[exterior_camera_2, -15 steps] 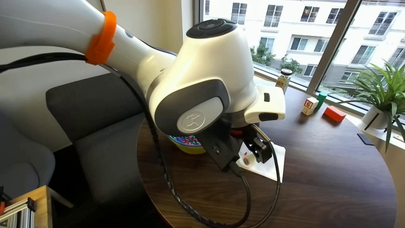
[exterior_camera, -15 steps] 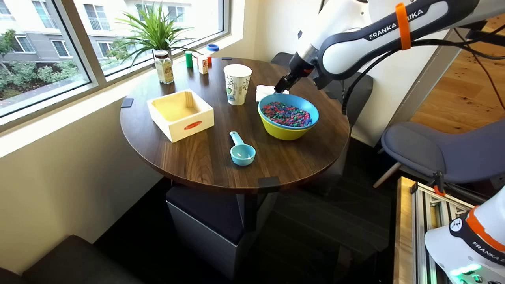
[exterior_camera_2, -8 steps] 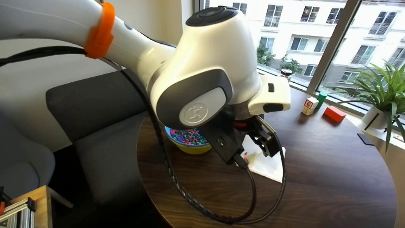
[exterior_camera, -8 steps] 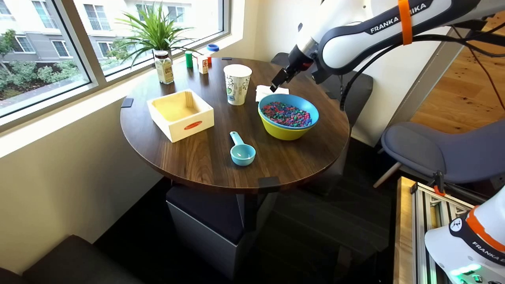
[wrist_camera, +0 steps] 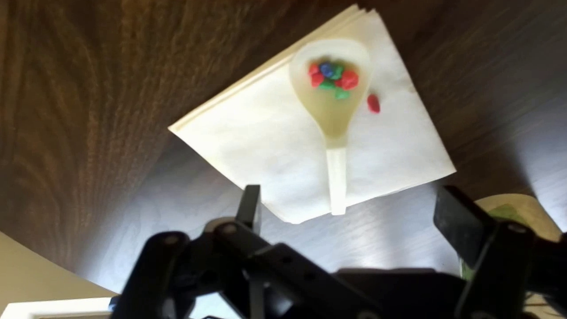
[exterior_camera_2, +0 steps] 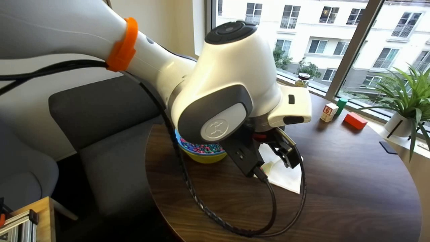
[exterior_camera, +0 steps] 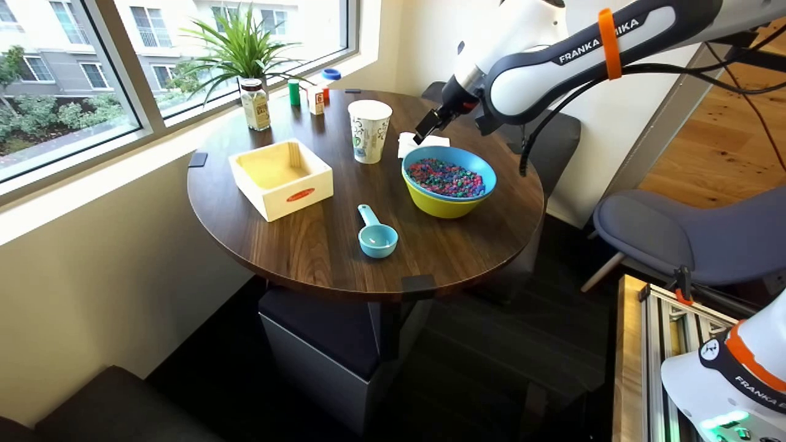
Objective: Put cereal grains on the paper towel
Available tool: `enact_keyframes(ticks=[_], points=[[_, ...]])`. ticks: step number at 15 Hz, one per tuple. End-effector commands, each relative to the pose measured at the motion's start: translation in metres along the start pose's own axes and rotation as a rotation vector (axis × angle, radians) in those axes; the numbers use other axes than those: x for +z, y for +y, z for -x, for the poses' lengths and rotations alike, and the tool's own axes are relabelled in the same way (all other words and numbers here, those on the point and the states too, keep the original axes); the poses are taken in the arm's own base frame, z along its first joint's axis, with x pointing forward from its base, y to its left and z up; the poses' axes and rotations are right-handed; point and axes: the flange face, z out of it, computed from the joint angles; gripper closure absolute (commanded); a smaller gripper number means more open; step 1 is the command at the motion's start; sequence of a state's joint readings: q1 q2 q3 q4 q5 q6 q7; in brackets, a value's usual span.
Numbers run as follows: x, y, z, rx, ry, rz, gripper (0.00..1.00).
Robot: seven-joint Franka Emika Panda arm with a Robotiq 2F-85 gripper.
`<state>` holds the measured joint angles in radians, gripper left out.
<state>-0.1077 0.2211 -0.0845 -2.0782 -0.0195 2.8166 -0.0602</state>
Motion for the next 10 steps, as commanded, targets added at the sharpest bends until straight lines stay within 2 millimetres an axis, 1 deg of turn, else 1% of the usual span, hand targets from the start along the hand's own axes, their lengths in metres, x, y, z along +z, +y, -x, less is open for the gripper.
enact_keyframes(ticks=[1,2,3,5,6,8,10], points=[[0.018,-0.005,-0.007,0.012,0.013,-0.008,0.0],[0.021,-0.006,-0.008,0.01,0.013,-0.008,0.0],[0.024,-0.007,-0.009,0.009,0.012,-0.008,0.02],[0.028,-0.008,-0.009,0.005,0.007,-0.008,0.14],[0.03,-0.008,-0.01,0.004,0.004,-0.008,0.3],[0.033,-0.007,-0.01,0.003,-0.004,-0.006,0.48],[0.036,-0.007,-0.008,0.002,-0.01,-0.005,0.63]])
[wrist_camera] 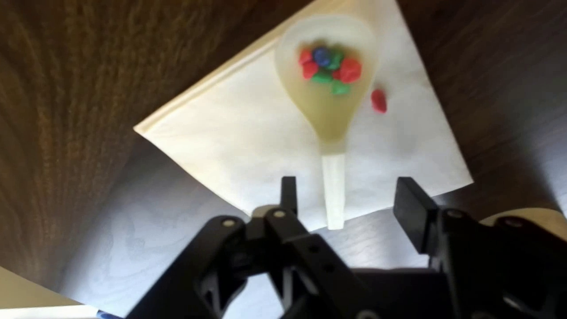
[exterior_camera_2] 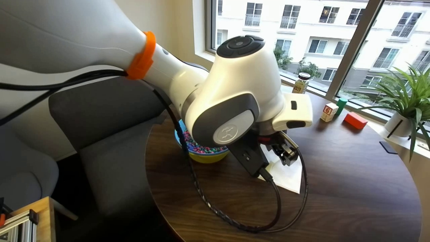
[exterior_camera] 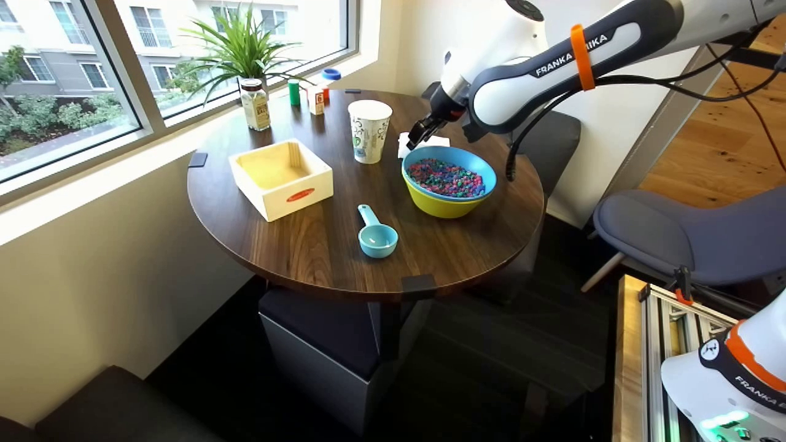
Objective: Put cereal grains on the paper towel
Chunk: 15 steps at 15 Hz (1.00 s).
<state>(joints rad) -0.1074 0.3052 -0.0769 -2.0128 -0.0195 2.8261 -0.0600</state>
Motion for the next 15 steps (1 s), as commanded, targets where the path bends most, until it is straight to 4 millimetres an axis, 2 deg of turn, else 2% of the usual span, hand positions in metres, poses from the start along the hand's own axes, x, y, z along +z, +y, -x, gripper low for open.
enact_keyframes(ticks=[1,5,13,15], points=[[0.01,-0.001,0.0,0.011,-0.006,-0.002,0.7],[0.011,-0.001,0.0,0.011,-0.006,-0.001,0.99],[0.007,-0.001,-0.003,0.011,0.004,-0.003,0.97],[0.0,-0.002,-0.006,0.014,0.012,-0.007,0.97]])
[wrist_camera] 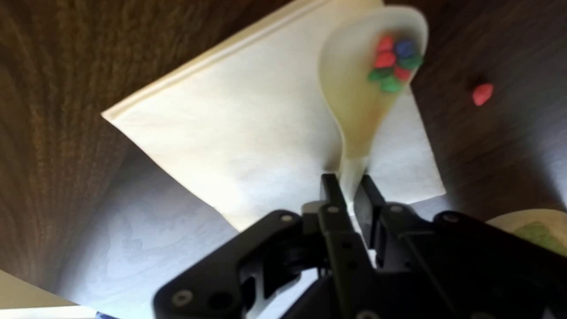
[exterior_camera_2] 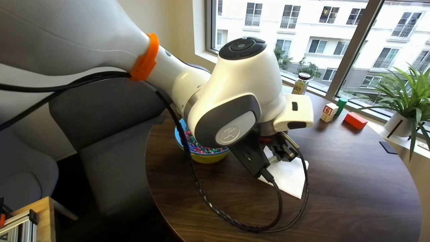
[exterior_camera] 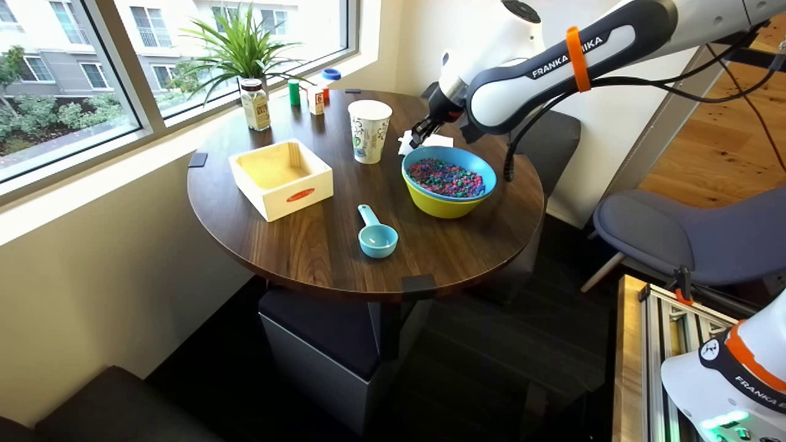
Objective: Put cereal grains on the paper towel
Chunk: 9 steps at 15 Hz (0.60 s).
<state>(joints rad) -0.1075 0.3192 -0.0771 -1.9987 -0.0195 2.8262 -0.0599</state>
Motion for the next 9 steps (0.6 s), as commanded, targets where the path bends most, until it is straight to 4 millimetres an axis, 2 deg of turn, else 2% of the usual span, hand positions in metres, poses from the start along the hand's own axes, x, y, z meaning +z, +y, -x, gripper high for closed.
enact_keyframes(ticks=[1,6,9], points=[[-0.01,-0.003,-0.006,0.017,0.017,-0.013,0.97],[-0.05,-0.002,-0.018,0.05,0.058,-0.008,0.97],[-0.076,-0.01,-0.019,0.102,0.082,-0.007,0.97]])
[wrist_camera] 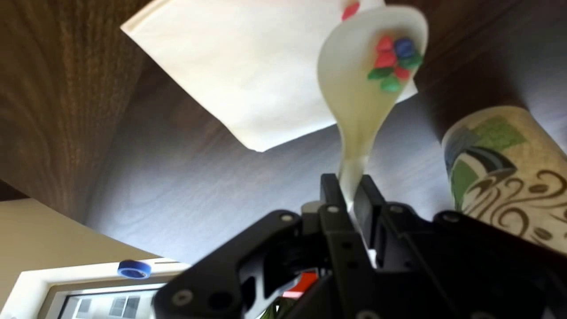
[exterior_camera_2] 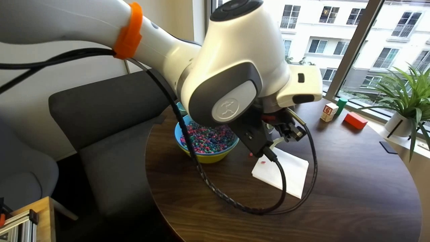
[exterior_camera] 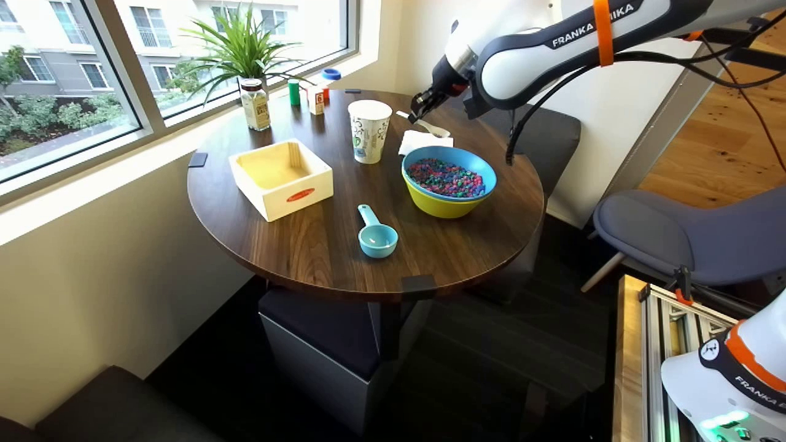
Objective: Put cereal grains on the paper towel
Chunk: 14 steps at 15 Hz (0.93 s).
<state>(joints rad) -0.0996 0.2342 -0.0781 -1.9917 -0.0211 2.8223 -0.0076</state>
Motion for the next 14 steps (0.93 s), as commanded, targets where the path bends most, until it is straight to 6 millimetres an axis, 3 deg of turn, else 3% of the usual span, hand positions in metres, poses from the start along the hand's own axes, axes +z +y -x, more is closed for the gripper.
enact_keyframes(ticks=[1,9,14], points=[[-0.032,-0.014,0.006,0.071,0.002,-0.002,0.97],[-0.087,-0.075,0.028,0.181,0.056,-0.066,0.97],[-0.11,-0.109,0.052,0.092,0.181,-0.188,0.97]])
